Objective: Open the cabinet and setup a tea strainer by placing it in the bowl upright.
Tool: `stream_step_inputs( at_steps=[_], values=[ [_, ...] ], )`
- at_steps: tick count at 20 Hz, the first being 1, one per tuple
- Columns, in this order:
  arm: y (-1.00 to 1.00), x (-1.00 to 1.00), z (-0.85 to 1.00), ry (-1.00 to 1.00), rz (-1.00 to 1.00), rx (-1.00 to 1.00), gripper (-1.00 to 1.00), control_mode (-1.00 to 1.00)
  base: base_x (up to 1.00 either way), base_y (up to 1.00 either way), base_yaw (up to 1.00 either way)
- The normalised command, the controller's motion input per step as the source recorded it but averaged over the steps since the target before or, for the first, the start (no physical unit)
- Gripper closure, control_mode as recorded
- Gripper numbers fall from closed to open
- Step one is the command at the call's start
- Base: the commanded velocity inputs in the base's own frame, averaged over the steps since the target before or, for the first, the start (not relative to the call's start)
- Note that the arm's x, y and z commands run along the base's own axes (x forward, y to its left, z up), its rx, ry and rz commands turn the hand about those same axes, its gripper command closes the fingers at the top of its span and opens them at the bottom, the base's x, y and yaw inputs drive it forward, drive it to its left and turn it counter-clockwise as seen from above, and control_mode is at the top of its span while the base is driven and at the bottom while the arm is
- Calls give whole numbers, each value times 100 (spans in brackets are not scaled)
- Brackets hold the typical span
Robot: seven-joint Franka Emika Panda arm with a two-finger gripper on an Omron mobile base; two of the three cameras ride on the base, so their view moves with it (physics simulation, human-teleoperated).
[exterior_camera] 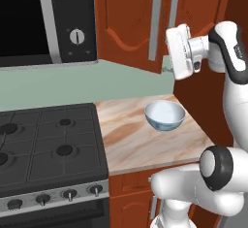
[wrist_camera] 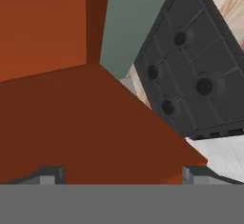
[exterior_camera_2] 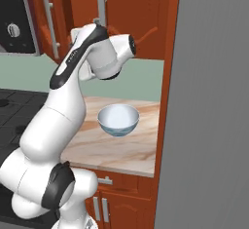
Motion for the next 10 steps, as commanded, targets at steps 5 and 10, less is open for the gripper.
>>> stream_step_inputs(
  at_steps=[5, 10],
  values=[
    [76, -60, -1, 0, 17, -6, -100, -100, 0, 0, 0],
    [77, -54, -8, 3, 18, -7, -100, -100, 0, 0, 0]
  ],
)
